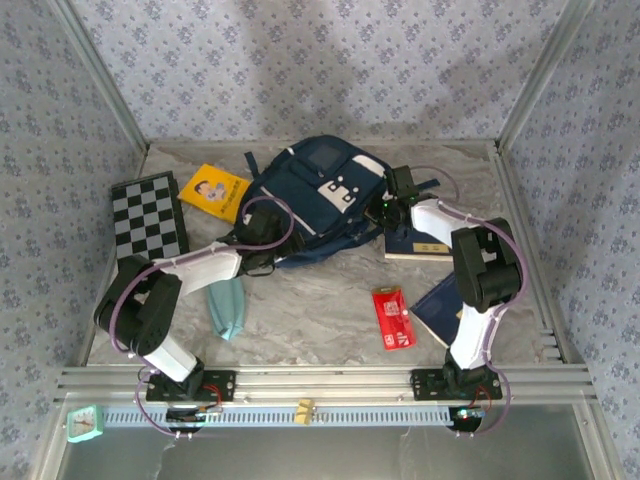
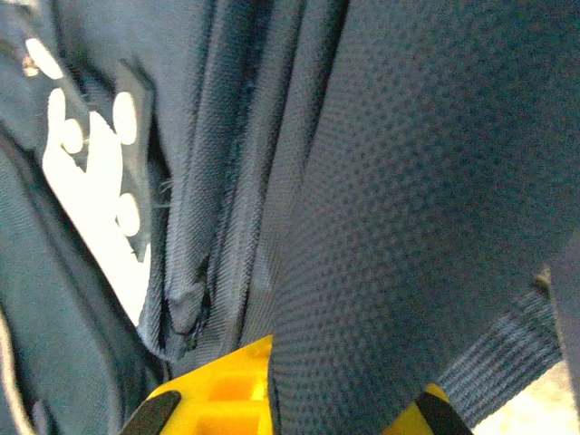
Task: Pack the student bag
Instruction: Unzip the student bag at the top-center of the table.
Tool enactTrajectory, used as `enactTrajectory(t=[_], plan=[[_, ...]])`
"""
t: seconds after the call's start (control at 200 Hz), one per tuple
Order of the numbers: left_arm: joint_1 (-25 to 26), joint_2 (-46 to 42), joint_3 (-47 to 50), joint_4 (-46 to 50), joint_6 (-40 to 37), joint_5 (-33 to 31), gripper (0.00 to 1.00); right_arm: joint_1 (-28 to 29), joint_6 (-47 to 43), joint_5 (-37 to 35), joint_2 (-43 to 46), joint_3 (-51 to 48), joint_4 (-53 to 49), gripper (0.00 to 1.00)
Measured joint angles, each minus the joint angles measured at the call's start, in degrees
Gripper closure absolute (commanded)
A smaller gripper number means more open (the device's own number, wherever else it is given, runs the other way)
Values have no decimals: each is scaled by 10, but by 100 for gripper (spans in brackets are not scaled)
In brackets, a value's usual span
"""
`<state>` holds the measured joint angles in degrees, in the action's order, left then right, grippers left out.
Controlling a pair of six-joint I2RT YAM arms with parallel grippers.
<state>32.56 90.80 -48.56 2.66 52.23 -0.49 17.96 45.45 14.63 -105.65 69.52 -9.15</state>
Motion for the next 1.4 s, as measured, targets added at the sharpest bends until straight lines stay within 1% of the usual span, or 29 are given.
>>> enactTrajectory(t=[0.115, 0.255, 0.415, 0.555, 0.655, 0.75, 0.84, 0.945, 1.01, 1.069, 1.194, 1.304, 1.399], plan=[[-19, 3, -2, -1, -23, 0, 28, 12, 1, 4, 35, -9, 8, 100], [-46, 4, -8, -1, -50, 0, 28, 25, 25, 4, 78, -54, 48, 100], [-78, 0, -25, 0, -79, 0, 25, 26, 63, 2, 88, -83, 69, 100], [-86, -42, -25, 24, -100, 0, 22, 26, 103, -6, 105, -106, 82, 100], [-82, -100, -25, 48, -102, 0, 21, 29, 132, -14, 125, -124, 94, 100], [-50, -155, -23, 71, -94, -10, 21, 40, 163, -28, 143, -141, 106, 100], [15, -184, -23, 86, -85, -24, 22, 54, 187, -40, 151, -148, 111, 100], [90, -178, -23, 87, -77, -35, 28, 64, 209, -50, 153, -148, 111, 100], [131, -159, -23, 80, -80, -43, 30, 67, 220, -53, 153, -148, 111, 100], [163, -129, -31, 75, -90, -49, 37, 67, 228, -55, 153, -148, 111, 100], [216, -56, -52, 44, -135, -74, 41, 67, 238, -55, 153, -148, 111, 100], [242, 6, -73, 11, -172, -99, 44, 68, 241, -56, 153, -148, 111, 100], [247, 61, -101, 0, -193, -121, 45, 69, 243, -58, 153, -148, 111, 100]])
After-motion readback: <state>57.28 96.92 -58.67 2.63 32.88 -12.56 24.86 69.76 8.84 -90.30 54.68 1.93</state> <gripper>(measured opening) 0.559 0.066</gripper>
